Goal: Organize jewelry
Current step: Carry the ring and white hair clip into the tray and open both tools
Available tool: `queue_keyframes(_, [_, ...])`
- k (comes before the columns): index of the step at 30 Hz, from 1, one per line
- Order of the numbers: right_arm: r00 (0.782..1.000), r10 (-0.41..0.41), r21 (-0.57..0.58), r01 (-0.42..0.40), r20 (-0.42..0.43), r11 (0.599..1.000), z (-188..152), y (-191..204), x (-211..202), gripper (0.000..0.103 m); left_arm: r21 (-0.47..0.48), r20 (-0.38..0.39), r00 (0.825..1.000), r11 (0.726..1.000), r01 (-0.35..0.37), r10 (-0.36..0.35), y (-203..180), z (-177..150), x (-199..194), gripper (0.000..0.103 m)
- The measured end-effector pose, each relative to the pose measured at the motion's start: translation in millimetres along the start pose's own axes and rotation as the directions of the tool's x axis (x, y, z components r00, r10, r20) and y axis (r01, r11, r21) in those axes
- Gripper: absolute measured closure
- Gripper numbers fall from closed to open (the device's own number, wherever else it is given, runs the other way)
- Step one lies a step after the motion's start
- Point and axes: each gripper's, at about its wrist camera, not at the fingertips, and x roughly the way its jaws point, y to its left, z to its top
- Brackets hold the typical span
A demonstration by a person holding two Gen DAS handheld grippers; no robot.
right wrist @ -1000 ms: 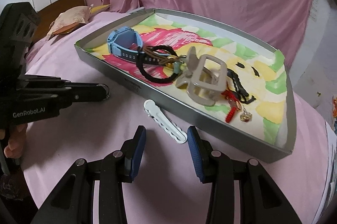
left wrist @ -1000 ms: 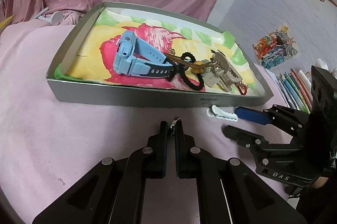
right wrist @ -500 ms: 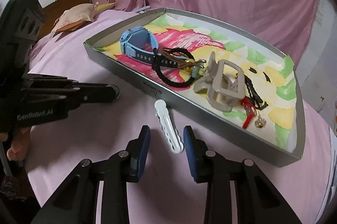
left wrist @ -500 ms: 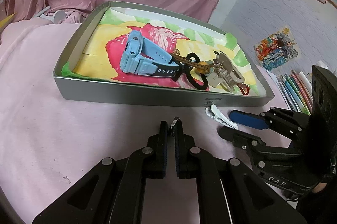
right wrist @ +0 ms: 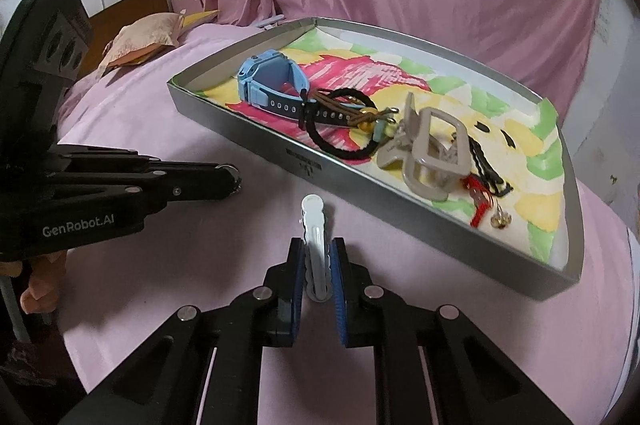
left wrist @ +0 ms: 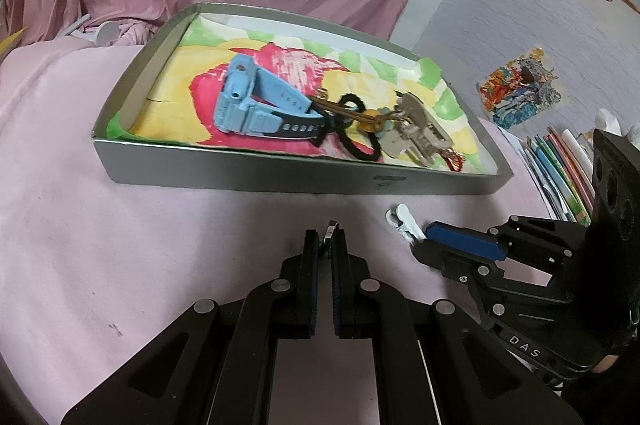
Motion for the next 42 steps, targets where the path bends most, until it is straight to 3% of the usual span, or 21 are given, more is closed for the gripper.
queue_keyframes(14, [0.997,0.003,0.139,-0.015,0.083,0.990,-28,-11,-29,0.091,0.078,0.032,0.999,0.997,0.011,-0.013,-25,-20,-5,0.099])
queue_keyframes(18, [0.989,-0.004,0.203,-0.026,0.148,0.979,-35,-17,-39,0.091,0.081,0.069,0.998,0.997,0.010,-0.015,-29,-19,-11,0.099])
queue_keyframes(28, [0.938,-0.100,0.261,0.010,0.332,0.965,-22,-27,-74,0.091,0.109,0.228,0.974,0.994,-0.009,-0.017,-48,4,-33,0.099])
queue_keyframes(42, [0.884,-0.170,0.284,0.044,0.436,0.958,13,-46,-86,0.091,0.119,0.356,0.934,0.992,-0.043,-0.003,-56,48,-44,0.099])
